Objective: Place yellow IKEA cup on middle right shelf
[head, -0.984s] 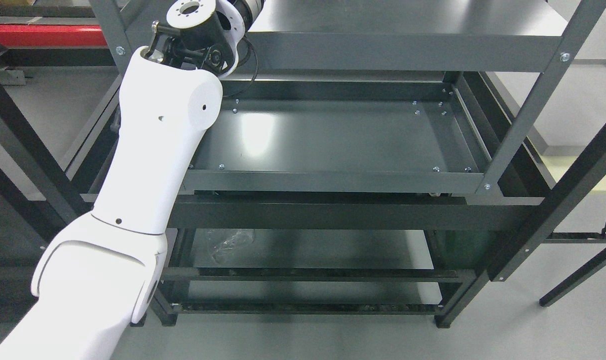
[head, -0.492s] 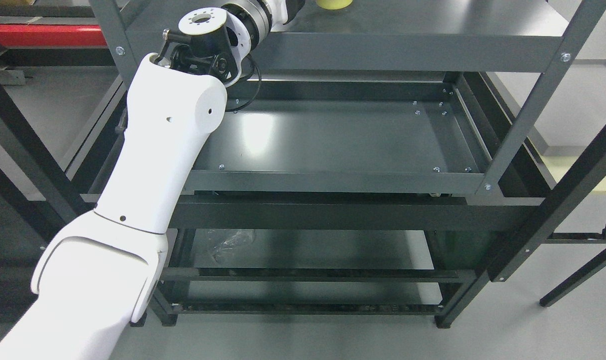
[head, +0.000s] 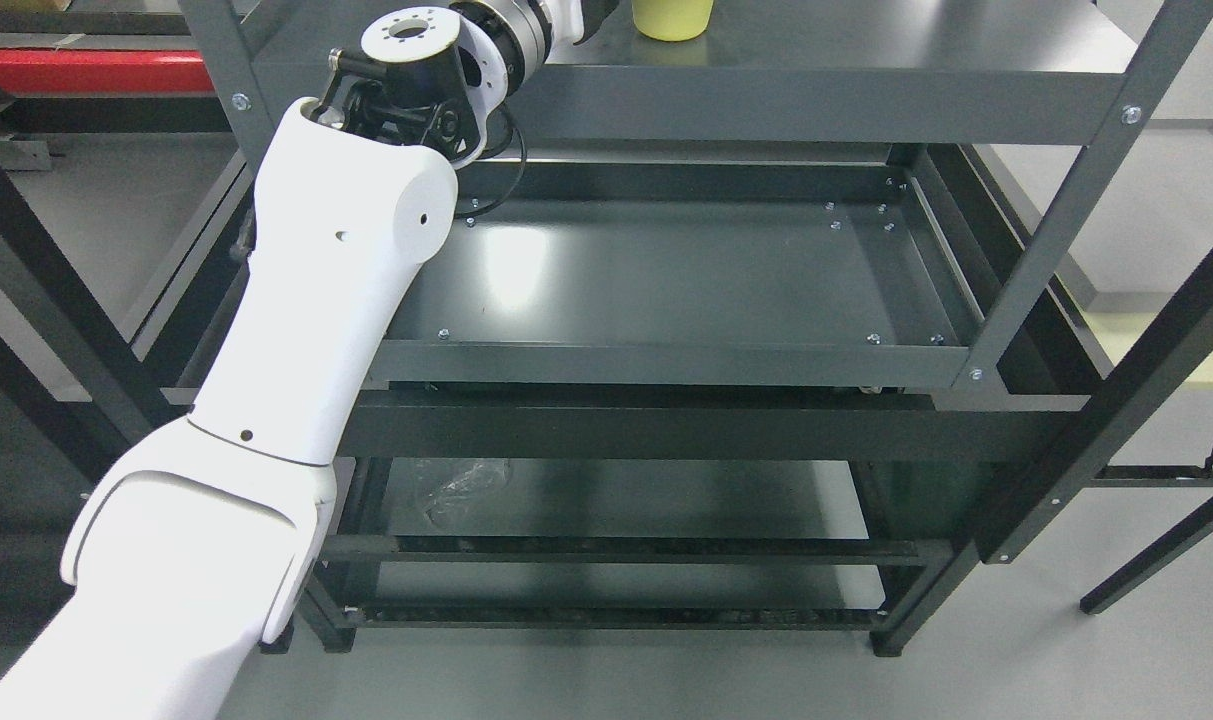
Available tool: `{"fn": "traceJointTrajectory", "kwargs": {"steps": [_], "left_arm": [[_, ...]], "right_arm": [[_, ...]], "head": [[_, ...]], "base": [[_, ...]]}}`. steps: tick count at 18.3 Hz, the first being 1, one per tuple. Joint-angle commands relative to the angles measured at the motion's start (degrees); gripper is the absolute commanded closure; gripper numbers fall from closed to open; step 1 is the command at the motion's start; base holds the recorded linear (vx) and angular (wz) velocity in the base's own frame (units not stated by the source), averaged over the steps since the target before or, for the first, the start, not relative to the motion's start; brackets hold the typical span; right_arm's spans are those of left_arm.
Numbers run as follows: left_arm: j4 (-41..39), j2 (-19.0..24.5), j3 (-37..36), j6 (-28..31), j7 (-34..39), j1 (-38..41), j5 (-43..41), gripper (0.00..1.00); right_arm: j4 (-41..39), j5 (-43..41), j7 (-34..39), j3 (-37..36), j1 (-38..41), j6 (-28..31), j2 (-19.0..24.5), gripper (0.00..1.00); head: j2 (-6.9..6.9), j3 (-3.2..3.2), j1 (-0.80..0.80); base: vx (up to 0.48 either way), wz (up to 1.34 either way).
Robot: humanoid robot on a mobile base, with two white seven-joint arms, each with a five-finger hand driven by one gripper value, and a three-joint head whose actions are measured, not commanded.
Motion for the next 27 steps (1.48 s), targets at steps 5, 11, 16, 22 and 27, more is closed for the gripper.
{"fn": "traceJointTrajectory", "kwargs": {"steps": [5, 11, 16, 22, 27], "left_arm": [[-7.94, 1.00, 5.33, -0.03, 0.22, -1.64, -6.18, 0.01], [-12.42, 1.00, 6.39, 0.23, -0.13, -3.30, -6.63, 0.01], [-16.46, 1.00, 6.39, 9.51, -6.25, -3.31, -4.88, 0.04], [-18.31, 1.00, 6.39, 12.97, -21.02, -2.78, 0.39, 0.04], [-23.75, 1.00, 1.57, 12.97, -37.54, 1.33, 5.67, 0.04]], "right_arm": [[0.00, -1.41, 0.03, 0.97, 0.79, -0.05, -1.00, 0.01], [0.00, -1.41, 0.03, 0.97, 0.79, -0.05, -1.00, 0.01], [0.00, -1.41, 0.03, 0.97, 0.79, -0.05, -1.00, 0.01], [0.00, -1.41, 0.03, 0.97, 0.79, -0.05, -1.00, 0.01], [0.00, -1.41, 0.03, 0.97, 0.79, -0.05, -1.00, 0.01]], "head": [[0.00, 0.00, 0.00], [0.00, 0.00, 0.00], [-0.01, 0.00, 0.00], [-0.01, 0.00, 0.00], [-0.01, 0.00, 0.00]], "base": [[0.000, 0.00], [0.000, 0.00], [0.000, 0.00], [0.000, 0.00], [0.000, 0.00]]}}
